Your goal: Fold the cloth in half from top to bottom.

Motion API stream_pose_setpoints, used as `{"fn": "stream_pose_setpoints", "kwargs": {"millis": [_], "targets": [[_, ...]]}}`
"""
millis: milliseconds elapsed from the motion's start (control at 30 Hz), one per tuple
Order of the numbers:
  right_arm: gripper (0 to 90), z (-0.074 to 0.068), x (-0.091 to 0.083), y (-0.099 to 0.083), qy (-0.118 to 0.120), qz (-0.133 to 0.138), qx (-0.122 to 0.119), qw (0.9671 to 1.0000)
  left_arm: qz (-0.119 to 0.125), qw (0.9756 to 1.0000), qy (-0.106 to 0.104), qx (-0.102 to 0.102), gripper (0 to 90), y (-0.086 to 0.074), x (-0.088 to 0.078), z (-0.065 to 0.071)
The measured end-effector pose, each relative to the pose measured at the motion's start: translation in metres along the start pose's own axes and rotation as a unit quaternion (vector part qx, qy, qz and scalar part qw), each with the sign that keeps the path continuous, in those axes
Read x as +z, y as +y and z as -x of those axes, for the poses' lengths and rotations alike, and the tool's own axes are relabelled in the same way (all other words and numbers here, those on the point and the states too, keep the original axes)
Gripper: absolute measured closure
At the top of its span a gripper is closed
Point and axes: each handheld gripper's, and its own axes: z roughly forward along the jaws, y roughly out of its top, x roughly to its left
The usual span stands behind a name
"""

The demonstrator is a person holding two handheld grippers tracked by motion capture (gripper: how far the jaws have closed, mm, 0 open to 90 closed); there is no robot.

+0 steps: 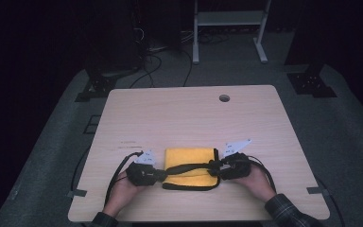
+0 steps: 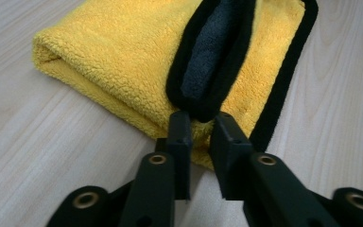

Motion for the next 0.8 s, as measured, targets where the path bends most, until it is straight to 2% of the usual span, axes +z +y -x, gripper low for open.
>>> {"fn": "stream_pose_setpoints", "kwargs": {"millis": [67, 200, 300, 400, 433, 533, 667, 767, 800], "targets": [[53.1, -0.001, -0.005, 0.001, 0.004, 0.004, 0.004, 1.0000, 0.012, 0.9999, 0.001, -0.002, 70.8, 0.001, -0.006, 0.002], [51.5, -0.007, -0.020, -0.001, 0.012, 0.021, 0.007, 0.9997, 0.047, 0.9989, -0.006, -0.004, 70.0, 0.005, -0.025, 0.005], [54.1, -0.012, -0.035, -0.003, 0.012, 0.039, 0.007, 0.9992, 0.066, 0.9978, 0.000, -0.002, 71.2, 0.008, -0.037, 0.005], [60.8, -0.013, -0.046, -0.003, 0.007, 0.060, 0.005, 0.9981, 0.077, 0.9970, 0.006, -0.002, 74.1, 0.012, -0.039, 0.002], [61.7, -0.012, -0.047, -0.002, 0.005, 0.063, 0.004, 0.9980, 0.078, 0.9969, 0.009, -0.003, 74.4, 0.014, -0.036, -0.001], [71.3, -0.007, -0.042, 0.004, -0.013, 0.066, -0.001, 0.9977, 0.078, 0.9969, 0.014, -0.003, 76.3, 0.024, -0.028, -0.007], [82.2, 0.001, -0.027, 0.013, -0.030, 0.055, -0.004, 0.9981, 0.076, 0.9969, 0.021, -0.004, 78.3, 0.034, -0.013, -0.017], [86.2, 0.005, -0.014, 0.016, -0.044, 0.044, -0.008, 0.9981, 0.063, 0.9978, 0.018, -0.012, 79.8, 0.038, 0.004, -0.025], [86.6, 0.008, -0.007, 0.016, -0.041, 0.038, -0.007, 0.9984, 0.057, 0.9981, 0.016, -0.013, 81.1, 0.038, 0.009, -0.027]]}}
